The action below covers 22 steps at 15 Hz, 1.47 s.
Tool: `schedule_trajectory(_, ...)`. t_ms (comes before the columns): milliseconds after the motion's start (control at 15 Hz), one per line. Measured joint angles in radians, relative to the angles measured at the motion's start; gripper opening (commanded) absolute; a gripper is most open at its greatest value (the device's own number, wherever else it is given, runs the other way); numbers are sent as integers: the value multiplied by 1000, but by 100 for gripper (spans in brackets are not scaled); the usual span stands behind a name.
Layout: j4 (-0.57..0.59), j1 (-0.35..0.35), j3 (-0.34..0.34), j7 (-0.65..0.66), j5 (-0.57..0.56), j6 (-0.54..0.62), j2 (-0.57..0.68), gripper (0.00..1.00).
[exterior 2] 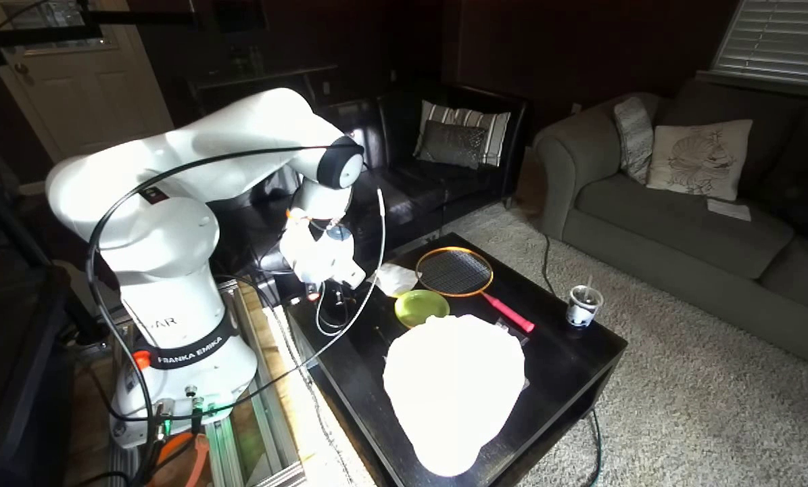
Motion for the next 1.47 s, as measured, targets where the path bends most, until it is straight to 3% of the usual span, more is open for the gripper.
schedule_trajectory(400,-26,-315,181,-173,-202,20,115,5)
schedule_trajectory(1000,-261,-709,360,-298,-380,-19,107,5)
schedule_trajectory(1333,-363,-918,427,-415,-348,-199,101,5)
schedule_trajectory(1400,-366,-934,424,-470,-304,-236,101,20)
schedule_trajectory(1467,-363,-940,417,-531,-258,-268,100,20)
